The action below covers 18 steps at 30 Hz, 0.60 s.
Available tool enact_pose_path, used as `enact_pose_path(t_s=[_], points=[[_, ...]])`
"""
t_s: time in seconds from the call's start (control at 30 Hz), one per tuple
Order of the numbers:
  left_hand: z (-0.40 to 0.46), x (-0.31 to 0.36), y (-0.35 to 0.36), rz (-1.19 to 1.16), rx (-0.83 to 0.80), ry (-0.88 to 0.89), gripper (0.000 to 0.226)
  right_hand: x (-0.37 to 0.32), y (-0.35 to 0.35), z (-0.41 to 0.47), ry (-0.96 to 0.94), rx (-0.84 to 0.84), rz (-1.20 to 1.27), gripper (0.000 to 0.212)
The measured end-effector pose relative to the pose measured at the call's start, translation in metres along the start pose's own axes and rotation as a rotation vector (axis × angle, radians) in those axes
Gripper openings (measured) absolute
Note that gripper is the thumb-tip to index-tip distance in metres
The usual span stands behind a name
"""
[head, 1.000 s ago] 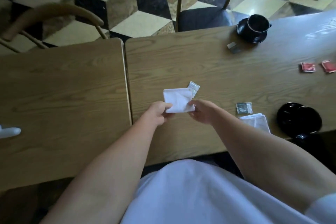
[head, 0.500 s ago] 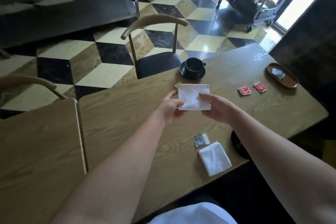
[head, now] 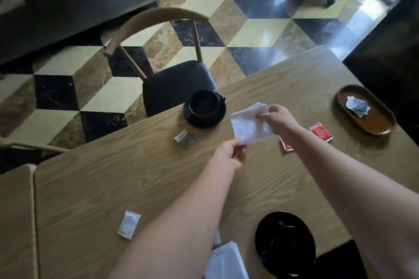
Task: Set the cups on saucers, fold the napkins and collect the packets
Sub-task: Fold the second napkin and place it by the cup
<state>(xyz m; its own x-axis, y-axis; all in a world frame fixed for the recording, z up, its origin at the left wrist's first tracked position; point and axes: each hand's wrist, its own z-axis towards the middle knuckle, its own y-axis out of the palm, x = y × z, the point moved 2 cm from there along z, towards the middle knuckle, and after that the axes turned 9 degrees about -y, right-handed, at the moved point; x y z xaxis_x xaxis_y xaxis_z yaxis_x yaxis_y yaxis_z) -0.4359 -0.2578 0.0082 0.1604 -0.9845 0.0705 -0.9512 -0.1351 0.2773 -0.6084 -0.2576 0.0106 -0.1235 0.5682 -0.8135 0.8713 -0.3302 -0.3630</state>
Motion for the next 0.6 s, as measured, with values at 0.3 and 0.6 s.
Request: enact_pose_path(t_s=[0.3,0.6], points=[[0.071,0.052,0.066,-0.048,0.252,0.169,0.012,-0.004,-0.017,0.116,-0.050,0.026,-0.253,0.017],[0.109,0.084,0.076,-0.259,0.384,0.196,0.019,-0.008,0.008,0.175,-0.106,-0.002,-0.355,0.009]])
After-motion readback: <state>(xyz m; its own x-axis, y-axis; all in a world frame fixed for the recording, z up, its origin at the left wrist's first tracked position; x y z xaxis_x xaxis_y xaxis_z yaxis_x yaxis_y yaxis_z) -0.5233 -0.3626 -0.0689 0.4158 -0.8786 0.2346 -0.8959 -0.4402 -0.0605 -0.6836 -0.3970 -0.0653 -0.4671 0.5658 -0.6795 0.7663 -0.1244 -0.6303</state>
